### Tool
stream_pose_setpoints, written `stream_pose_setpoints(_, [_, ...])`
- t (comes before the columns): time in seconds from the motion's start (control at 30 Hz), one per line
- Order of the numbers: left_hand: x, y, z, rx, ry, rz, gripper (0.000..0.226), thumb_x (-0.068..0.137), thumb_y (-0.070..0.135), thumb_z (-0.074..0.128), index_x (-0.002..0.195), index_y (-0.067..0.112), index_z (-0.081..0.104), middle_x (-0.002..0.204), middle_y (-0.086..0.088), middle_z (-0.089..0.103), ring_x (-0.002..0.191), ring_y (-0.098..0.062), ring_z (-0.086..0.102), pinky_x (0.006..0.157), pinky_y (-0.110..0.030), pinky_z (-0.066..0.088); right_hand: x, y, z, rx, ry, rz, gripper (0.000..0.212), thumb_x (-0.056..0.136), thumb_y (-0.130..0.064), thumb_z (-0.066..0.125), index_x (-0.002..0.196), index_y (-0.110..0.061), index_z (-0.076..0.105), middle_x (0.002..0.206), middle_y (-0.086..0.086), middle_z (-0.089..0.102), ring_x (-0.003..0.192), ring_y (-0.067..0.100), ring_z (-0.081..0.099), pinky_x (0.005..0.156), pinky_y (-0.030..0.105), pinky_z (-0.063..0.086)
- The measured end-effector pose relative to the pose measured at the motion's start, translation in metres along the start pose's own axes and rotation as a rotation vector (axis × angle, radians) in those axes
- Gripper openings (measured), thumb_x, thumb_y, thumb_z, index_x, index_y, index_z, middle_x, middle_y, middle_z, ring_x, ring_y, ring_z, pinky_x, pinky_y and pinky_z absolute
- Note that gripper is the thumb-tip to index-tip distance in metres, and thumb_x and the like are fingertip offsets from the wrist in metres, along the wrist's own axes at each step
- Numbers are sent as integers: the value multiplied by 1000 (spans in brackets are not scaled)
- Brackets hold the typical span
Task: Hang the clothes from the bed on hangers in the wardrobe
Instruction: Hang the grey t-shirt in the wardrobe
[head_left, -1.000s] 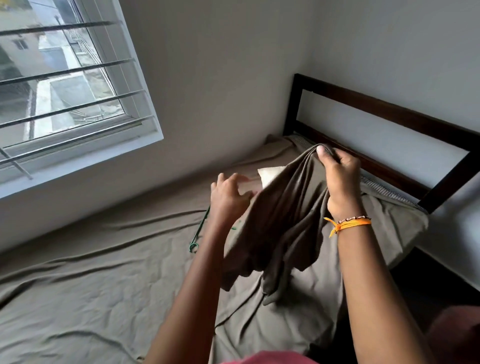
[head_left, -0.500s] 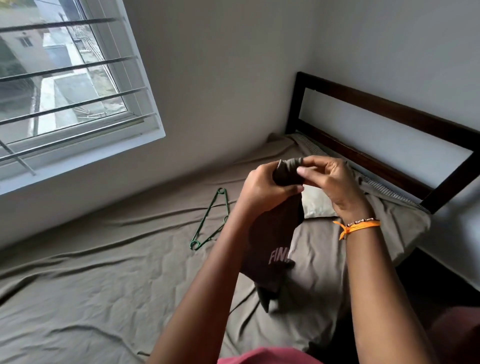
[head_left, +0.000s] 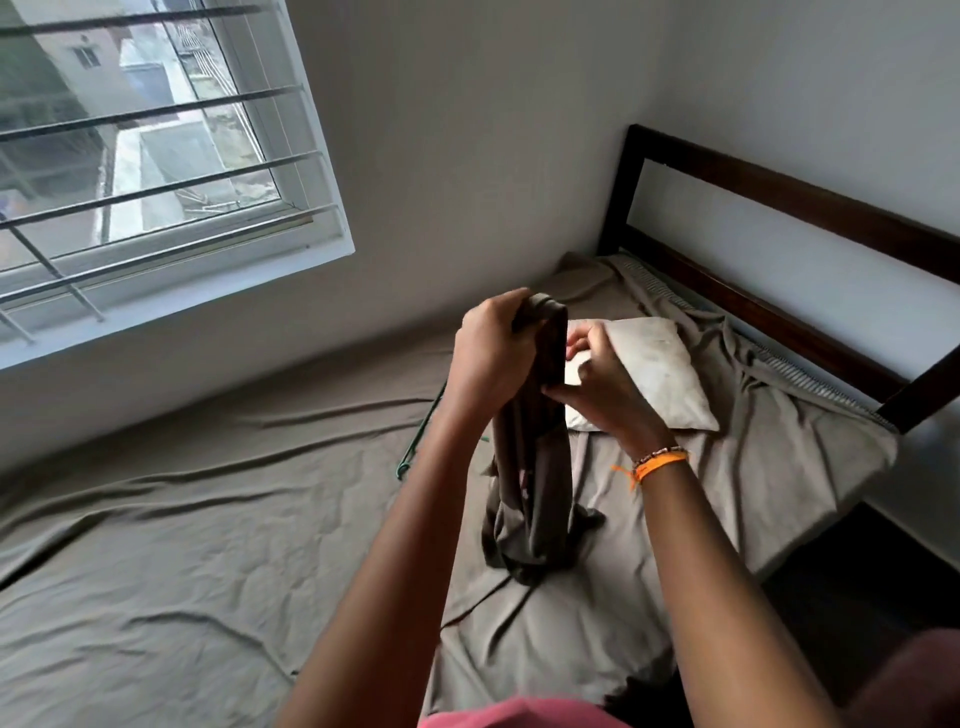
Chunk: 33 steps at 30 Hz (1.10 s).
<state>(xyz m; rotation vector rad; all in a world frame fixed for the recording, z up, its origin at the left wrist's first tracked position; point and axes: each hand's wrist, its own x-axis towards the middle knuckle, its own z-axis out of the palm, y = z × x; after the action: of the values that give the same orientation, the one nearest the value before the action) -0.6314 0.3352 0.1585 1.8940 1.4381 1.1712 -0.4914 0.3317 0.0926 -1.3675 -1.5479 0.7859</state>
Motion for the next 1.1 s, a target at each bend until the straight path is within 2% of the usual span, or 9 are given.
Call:
stream_pose_setpoints(0.1, [1,-4,-11,-166,39,-31,14,88,16,53,75,16,57,63,3,56,59,-3,43,60,-23,36,-2,40,14,-278,-42,18,7,77,-10,58,77,-4,54,79,11,58,77,25,55,66,33,38])
stream_pose_setpoints(0.23, [3,-36,-37,-5,121,-177,9,81,11,56,75,4,60,70,-9,61,64,-14,50,61,-29,37,-19,65,-12,-406,-303,218,36,80,7,48,60,-22,47,65,-8,49,78,16,48,56,23,30])
stream_pose_setpoints(0.4, [-12,-101,-52,300,-187,-434,27,73,1,54,89,14,73,90,-13,68,92,-28,62,69,-24,44,-48,62,-44,317,-570,538,55,54,-21,88,105,-11,69,100,4,71,88,12,65,70,22,55])
stream_pose_setpoints(0.53, [-15,-150,-58,341,-172,-598,21,74,8,57,85,16,73,84,-8,65,86,-26,61,66,-25,47,-52,66,-33,565,-419,524,69,39,-41,93,96,-9,68,90,5,73,78,12,68,66,18,54])
stream_pose_setpoints(0.67, [-18,-201,-25,262,-188,-782,3,69,14,65,68,16,64,69,-7,61,73,-19,56,63,-24,38,-38,127,21,238,-59,642,13,76,-13,75,72,-26,72,69,-6,69,67,0,62,69,23,47])
stream_pose_setpoints(0.73, [-26,-233,6,40,-242,-900,16,64,20,69,57,15,55,53,-2,52,63,-16,49,59,-27,36,-38,172,59,-72,-82,701,40,83,8,56,72,-28,69,80,-6,69,81,6,62,78,24,42])
stream_pose_setpoints(0.9, [-52,-320,86,-361,-199,-1242,35,90,-9,43,63,12,50,37,7,48,33,-6,45,36,-14,35,-28,240,152,-108,-203,821,26,85,16,47,98,6,67,99,11,63,94,17,55,71,0,37])
stream_pose_setpoints(1.0, [-77,-380,120,-88,-295,-1202,23,90,2,44,75,10,60,78,-14,71,79,-23,70,66,-28,52,-10,274,207,17,-273,876,31,86,15,43,108,6,63,106,15,63,90,12,54,67,1,39])
stream_pose_setpoints(1.1, [-115,-425,143,314,-709,-1041,25,96,21,41,111,10,58,122,-17,60,117,-33,53,89,-33,41,20,308,253,137,-285,895,37,88,14,42,121,4,55,113,15,57,78,3,51,65,6,39])
